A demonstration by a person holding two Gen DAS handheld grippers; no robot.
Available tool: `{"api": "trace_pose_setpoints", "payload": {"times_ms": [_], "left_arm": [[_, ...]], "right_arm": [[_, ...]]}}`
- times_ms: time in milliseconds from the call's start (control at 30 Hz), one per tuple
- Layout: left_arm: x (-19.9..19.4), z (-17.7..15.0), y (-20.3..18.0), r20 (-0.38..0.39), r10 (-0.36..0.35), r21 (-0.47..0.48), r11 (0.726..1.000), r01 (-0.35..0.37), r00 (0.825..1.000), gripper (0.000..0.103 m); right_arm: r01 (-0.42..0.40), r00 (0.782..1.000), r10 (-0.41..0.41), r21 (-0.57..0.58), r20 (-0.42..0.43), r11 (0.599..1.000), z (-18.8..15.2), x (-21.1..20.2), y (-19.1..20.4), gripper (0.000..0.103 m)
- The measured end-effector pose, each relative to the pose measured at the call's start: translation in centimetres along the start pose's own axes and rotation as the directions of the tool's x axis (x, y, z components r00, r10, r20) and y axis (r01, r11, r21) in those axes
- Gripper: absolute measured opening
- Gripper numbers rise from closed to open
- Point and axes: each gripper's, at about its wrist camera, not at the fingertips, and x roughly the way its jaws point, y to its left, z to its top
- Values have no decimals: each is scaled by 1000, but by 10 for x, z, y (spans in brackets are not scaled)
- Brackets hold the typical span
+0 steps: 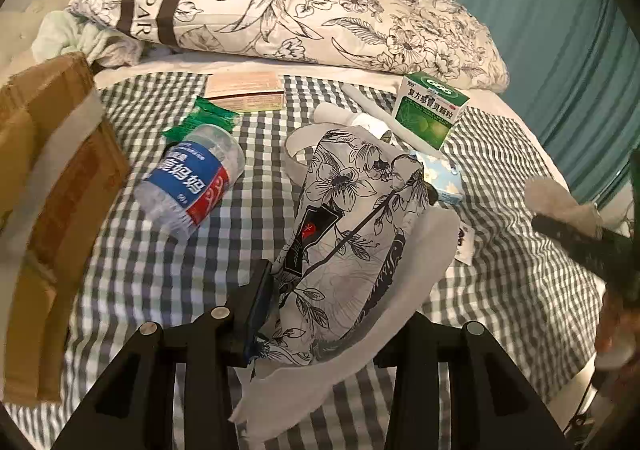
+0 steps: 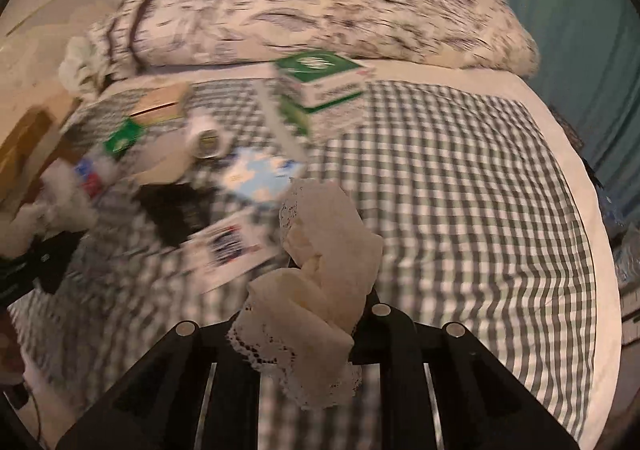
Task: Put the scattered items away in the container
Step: 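Carry the tissue pack into the box with the left tool while the right drops the cloth in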
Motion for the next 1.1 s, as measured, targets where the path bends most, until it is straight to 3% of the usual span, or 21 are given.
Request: {"api": "trace_pose_setpoints", "payload": {"times_ms": [233, 467, 733, 1100], "left_arm": [[-47, 8, -8, 27, 0, 5, 1000, 0, 1000, 41], [-90, 9, 3, 47, 0, 14, 1000, -1, 999, 41], [-127, 6, 37, 72, 30, 17, 999, -31, 997, 42], [-168, 8, 95, 132, 63, -54, 997, -57, 989, 42]], "right_arm": [[-88, 996, 88, -26, 2, 996, -10, -43, 52, 16], [-139, 987, 144, -80, 65, 987, -7, -88, 99, 16], [-186, 975, 196, -99, 100, 977, -2, -115, 148, 16], [-246, 957, 271, -201, 108, 948, 20, -132, 226, 16]]}}
